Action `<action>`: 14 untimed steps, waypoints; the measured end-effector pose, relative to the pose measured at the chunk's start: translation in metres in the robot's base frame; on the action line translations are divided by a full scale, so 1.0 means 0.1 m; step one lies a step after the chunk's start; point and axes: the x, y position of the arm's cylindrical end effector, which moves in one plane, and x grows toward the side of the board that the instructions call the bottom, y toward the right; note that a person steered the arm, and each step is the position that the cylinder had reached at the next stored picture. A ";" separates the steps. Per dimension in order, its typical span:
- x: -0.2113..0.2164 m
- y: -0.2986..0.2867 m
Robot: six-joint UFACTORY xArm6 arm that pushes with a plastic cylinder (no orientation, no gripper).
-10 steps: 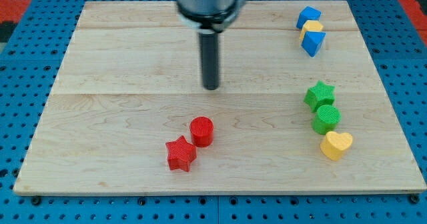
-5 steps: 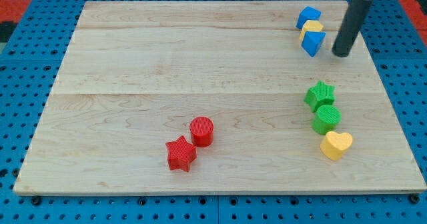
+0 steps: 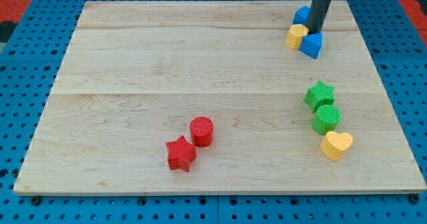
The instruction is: Place the yellow hexagon towards center
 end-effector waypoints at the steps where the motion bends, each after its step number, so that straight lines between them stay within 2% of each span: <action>1: 0.15 -0.42; 2: -0.04 -0.92; 3: -0.12 -0.83; 4: -0.55 -0.99; 6: 0.33 -2.00; 7: -0.17 -2.07; 8: 0.44 -2.37; 9: 0.37 -2.37; 10: 0.27 -2.09; 11: 0.28 -1.22; 12: 0.39 -0.67; 13: 0.80 -0.53; 14: 0.92 -0.23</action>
